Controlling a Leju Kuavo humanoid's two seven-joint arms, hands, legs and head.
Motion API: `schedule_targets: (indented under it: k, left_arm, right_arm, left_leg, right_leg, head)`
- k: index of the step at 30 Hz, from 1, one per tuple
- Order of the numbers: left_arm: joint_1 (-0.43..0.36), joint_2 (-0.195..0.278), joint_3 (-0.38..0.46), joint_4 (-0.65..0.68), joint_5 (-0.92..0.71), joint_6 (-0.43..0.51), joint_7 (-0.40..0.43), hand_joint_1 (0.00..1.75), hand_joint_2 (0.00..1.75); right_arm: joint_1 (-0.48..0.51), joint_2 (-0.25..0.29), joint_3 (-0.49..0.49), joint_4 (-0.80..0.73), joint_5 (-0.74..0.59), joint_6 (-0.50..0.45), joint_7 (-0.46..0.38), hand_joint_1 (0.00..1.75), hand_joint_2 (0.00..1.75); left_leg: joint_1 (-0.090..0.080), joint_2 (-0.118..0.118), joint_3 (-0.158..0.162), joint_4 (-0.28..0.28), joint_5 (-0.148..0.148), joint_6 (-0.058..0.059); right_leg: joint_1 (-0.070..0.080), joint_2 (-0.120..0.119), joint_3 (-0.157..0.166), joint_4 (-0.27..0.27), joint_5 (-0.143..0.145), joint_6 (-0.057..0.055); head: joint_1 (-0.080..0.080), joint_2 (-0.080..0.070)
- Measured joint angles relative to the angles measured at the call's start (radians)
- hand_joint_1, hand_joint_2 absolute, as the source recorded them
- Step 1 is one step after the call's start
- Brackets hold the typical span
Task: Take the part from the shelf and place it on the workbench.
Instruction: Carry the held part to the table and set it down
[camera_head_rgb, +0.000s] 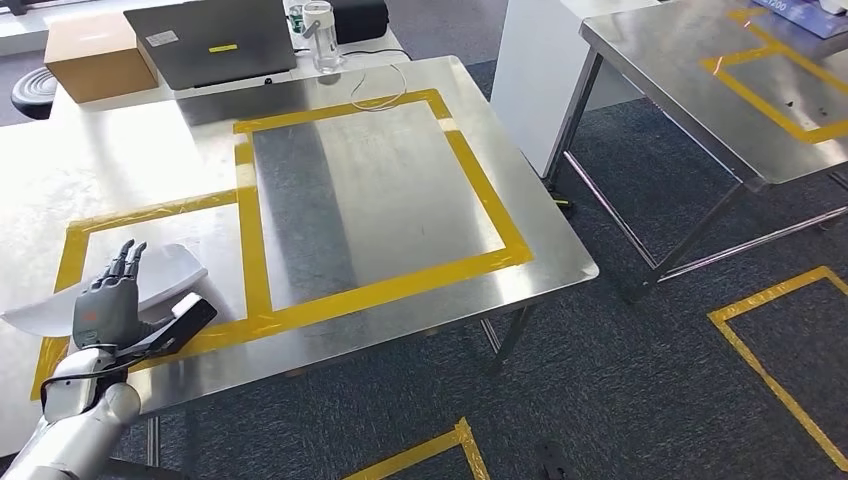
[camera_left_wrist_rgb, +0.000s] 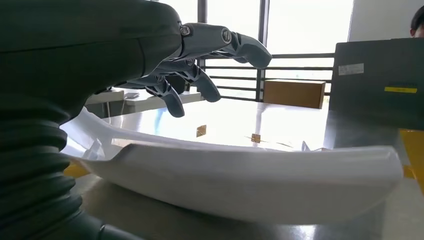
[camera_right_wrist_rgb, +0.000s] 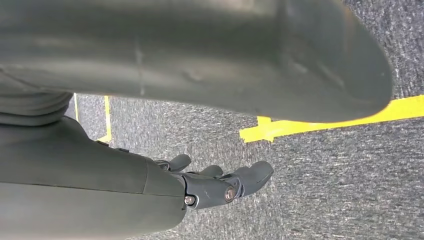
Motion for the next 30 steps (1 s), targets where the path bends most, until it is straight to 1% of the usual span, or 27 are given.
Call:
schedule_targets:
  k: [4,9,12,15,17,18,19,21,22,23,24,25,26,27,28,30]
  left_arm:
    - [0.014,0.002,0.000,0.009,-0.002,0.007,0.003,0.00,0.00]
    - [0.019,0.004,-0.001,0.013,-0.001,0.012,0.004,0.00,0.00]
    - [0.018,0.007,-0.001,0.011,0.012,0.054,0.007,0.00,0.00]
    - [0.012,0.019,0.005,-0.026,0.002,0.127,-0.006,0.00,0.00]
    - [0.007,0.023,0.042,-0.090,-0.040,0.154,-0.067,0.00,0.00]
    - [0.007,0.019,0.080,-0.131,-0.065,0.158,-0.117,0.00,0.00]
    - [0.008,0.011,0.132,-0.180,-0.090,0.160,-0.179,0.00,0.00]
    - [0.017,-0.014,0.241,-0.284,-0.115,0.160,-0.284,0.00,0.00]
    - [0.025,-0.028,0.284,-0.339,-0.117,0.160,-0.318,0.00,0.00]
    - [0.036,-0.041,0.313,-0.394,-0.117,0.160,-0.334,0.00,0.00]
    - [0.047,-0.053,0.332,-0.450,-0.120,0.160,-0.342,0.00,0.00]
    - [0.057,-0.064,0.343,-0.504,-0.127,0.160,-0.345,0.00,0.00]
    - [0.066,-0.076,0.352,-0.558,-0.136,0.160,-0.348,0.00,0.00]
    - [0.075,-0.086,0.359,-0.606,-0.145,0.160,-0.350,0.00,0.00]
    - [0.085,-0.096,0.365,-0.651,-0.152,0.160,-0.351,0.00,0.00]
    - [0.108,-0.110,0.374,-0.723,-0.157,0.160,-0.353,0.00,0.00]
  right_arm:
    - [0.003,-0.001,0.000,0.000,-0.001,-0.001,0.000,0.00,0.00]
    - [0.003,-0.002,0.000,0.000,-0.002,-0.001,-0.001,0.00,0.00]
    - [0.002,-0.002,0.000,0.000,-0.006,-0.003,-0.001,0.00,0.00]
    - [0.002,-0.001,0.000,0.002,-0.009,-0.007,-0.002,0.00,0.00]
    - [0.002,0.000,0.000,0.003,-0.012,-0.014,-0.002,0.00,0.00]
    - [0.003,0.000,-0.001,0.003,-0.014,-0.017,-0.002,0.00,0.00]
    - [0.003,0.000,-0.001,0.004,-0.016,-0.020,-0.002,0.00,0.00]
    - [0.003,0.002,-0.001,0.004,-0.018,-0.022,-0.004,0.00,0.00]
    - [0.003,0.002,-0.002,0.004,-0.018,-0.021,-0.005,0.00,0.00]
    - [0.003,0.003,-0.002,0.004,-0.018,-0.019,-0.008,0.00,0.00]
    - [0.003,0.003,-0.002,0.004,-0.018,-0.014,-0.011,0.00,0.00]
    - [0.003,0.003,-0.002,0.004,-0.018,-0.008,-0.014,0.00,0.00]
    - [0.002,0.003,-0.002,0.004,-0.018,-0.003,-0.017,0.00,0.00]
    - [0.002,0.003,-0.002,0.005,-0.018,0.002,-0.018,0.00,0.00]
    - [0.001,0.003,-0.002,0.005,-0.018,0.006,-0.019,0.00,0.00]
    - [0.000,0.003,-0.002,0.005,-0.018,0.009,-0.019,0.00,0.00]
  left_leg:
    - [0.001,-0.002,0.000,0.000,0.000,0.000]
    - [0.000,-0.006,0.004,-0.003,-0.003,-0.002]
    - [-0.002,-0.009,0.004,-0.005,-0.010,0.000]
    - [-0.012,-0.008,-0.002,0.003,-0.008,0.011]
    - [-0.010,-0.004,-0.003,-0.004,0.003,0.023]
    - [-0.007,-0.001,-0.003,-0.009,0.009,0.030]
    - [-0.005,0.001,-0.001,-0.014,0.013,0.036]
    - [-0.005,0.005,-0.003,-0.012,0.015,0.042]
    - [-0.006,0.006,-0.003,-0.010,0.014,0.043]
    - [-0.007,0.007,-0.003,-0.006,0.012,0.043]
    - [-0.007,0.007,-0.002,-0.002,0.010,0.043]
    - [-0.006,0.006,-0.002,0.004,0.005,0.042]
    - [-0.006,0.005,-0.003,0.011,0.000,0.040]
    - [-0.006,0.004,-0.006,0.018,-0.005,0.036]
    - [-0.006,0.003,-0.010,0.023,-0.008,0.032]
    - [-0.007,0.001,-0.017,0.030,-0.008,0.021]
  right_leg:
    - [0.001,0.000,0.000,0.001,0.005,0.000]
    - [0.003,-0.001,-0.004,0.009,0.015,-0.005]
    - [0.002,-0.003,-0.003,0.006,0.015,-0.004]
    - [-0.007,-0.004,0.005,-0.015,0.011,0.009]
    - [-0.009,-0.002,0.003,-0.018,-0.001,0.018]
    - [-0.009,-0.002,-0.006,0.002,-0.018,0.021]
    - [-0.009,-0.002,-0.025,0.044,-0.046,0.023]
    - [-0.011,-0.004,-0.079,0.179,-0.108,0.023]
    - [-0.011,-0.004,-0.104,0.239,-0.123,0.023]
    - [-0.012,-0.004,-0.118,0.269,-0.117,0.021]
    - [-0.012,-0.004,-0.116,0.262,-0.090,0.020]
    - [-0.013,-0.004,-0.099,0.217,-0.048,0.017]
    - [-0.013,-0.004,-0.076,0.160,-0.015,0.015]
    - [-0.011,-0.003,-0.052,0.112,0.007,0.012]
    - [-0.010,-0.003,-0.037,0.079,0.016,0.010]
    - [-0.006,-0.002,-0.029,0.067,0.012,0.005]
  head:
    - [0.000,0.000]
    - [0.000,0.000]
    - [0.000,0.000]
    - [0.000,0.000]
    - [0.000,0.000]
    - [0.002,0.000]
    - [0.004,0.000]
    - [0.009,0.000]
    - [0.010,0.000]
    - [0.010,0.000]
    - [0.010,0.000]
    - [0.010,0.000]
    - [0.010,0.000]
    - [0.010,0.000]
    - [0.010,0.000]
    - [0.011,0.000]
